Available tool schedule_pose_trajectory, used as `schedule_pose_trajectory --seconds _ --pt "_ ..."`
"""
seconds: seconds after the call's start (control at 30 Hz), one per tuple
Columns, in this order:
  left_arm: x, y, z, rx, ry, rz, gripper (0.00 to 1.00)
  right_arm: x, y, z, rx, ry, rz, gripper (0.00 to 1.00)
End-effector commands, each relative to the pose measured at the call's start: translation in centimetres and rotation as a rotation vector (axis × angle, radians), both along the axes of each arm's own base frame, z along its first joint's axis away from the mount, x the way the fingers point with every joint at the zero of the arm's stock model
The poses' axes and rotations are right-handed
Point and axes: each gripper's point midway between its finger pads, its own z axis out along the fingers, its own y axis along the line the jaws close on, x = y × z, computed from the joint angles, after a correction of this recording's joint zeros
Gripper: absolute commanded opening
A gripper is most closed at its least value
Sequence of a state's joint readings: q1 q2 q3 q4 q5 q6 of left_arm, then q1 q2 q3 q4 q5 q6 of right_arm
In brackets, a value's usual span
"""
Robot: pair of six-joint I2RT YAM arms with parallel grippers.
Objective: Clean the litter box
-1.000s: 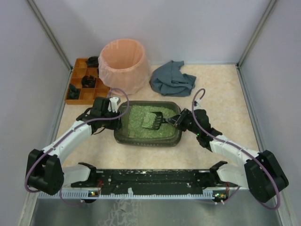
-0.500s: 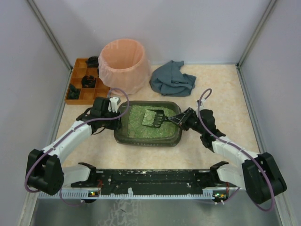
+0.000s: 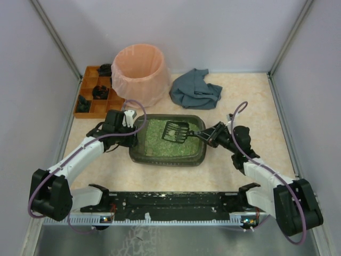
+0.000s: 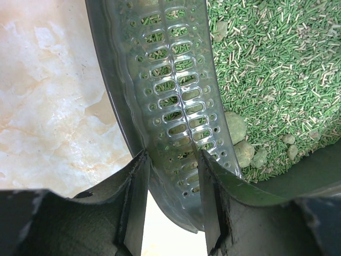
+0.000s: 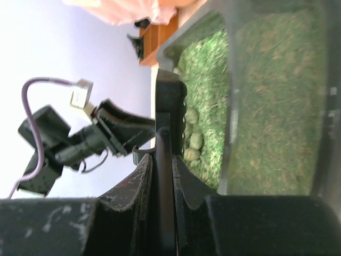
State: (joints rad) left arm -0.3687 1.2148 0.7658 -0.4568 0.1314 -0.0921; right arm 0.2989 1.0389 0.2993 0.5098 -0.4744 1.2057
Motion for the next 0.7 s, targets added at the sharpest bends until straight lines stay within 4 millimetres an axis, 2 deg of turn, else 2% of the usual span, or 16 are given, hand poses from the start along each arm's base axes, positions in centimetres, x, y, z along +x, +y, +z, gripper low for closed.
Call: schedule_pose_trajectory --seconds 0.0,0.1,0.23,0.33,0.37,0.47,0.5,0.57,0.6,0.67 --pt "-0.2 -2.1 0.9 -0.071 0.0 -0.069 0.46 -0.5 1.4 3.4 0.036 -0.135 0.137 0.0" --pt "-0.2 -2.0 0.9 -0.07 0.0 -0.067 0.46 0.3 -0.5 1.9 0.02 -0.078 0.0 0.0" --pt "-0.1 -1.9 1.0 -0.067 -0.01 -0.065 0.46 -0.8 1.4 3.0 0.04 -0.131 0.144 0.0" --pt "-0.2 -2.0 0.9 -0.068 -0.003 -0.067 0.46 0.1 -0.3 1.1 0.014 -0.052 0.004 0.0" --pt "-0.2 -2.0 0.9 -0.068 -0.004 -0.066 0.46 0.0 -0.1 1.3 0.017 -0.072 0.014 0.0" --pt "-0.1 -1.9 1.0 -0.067 -0.009 -0.065 0.46 -1.0 2.2 3.3 0.031 -0.157 0.174 0.0" --pt "-0.1 -2.0 1.0 -0.068 -0.008 -0.066 0.46 -1.0 2.3 3.1 0.026 -0.143 0.182 0.0" --pt "-0.2 -2.0 0.9 -0.07 -0.004 -0.069 0.46 -0.1 1.1 1.6 0.0 -0.066 0.077 0.0" --pt "-0.2 -2.0 0.9 -0.07 -0.002 -0.069 0.46 0.1 0.8 1.6 -0.002 -0.069 0.039 0.0" --pt "-0.2 -2.0 1.0 -0.068 -0.005 -0.066 0.46 -0.3 2.1 2.6 0.017 -0.12 0.107 0.0"
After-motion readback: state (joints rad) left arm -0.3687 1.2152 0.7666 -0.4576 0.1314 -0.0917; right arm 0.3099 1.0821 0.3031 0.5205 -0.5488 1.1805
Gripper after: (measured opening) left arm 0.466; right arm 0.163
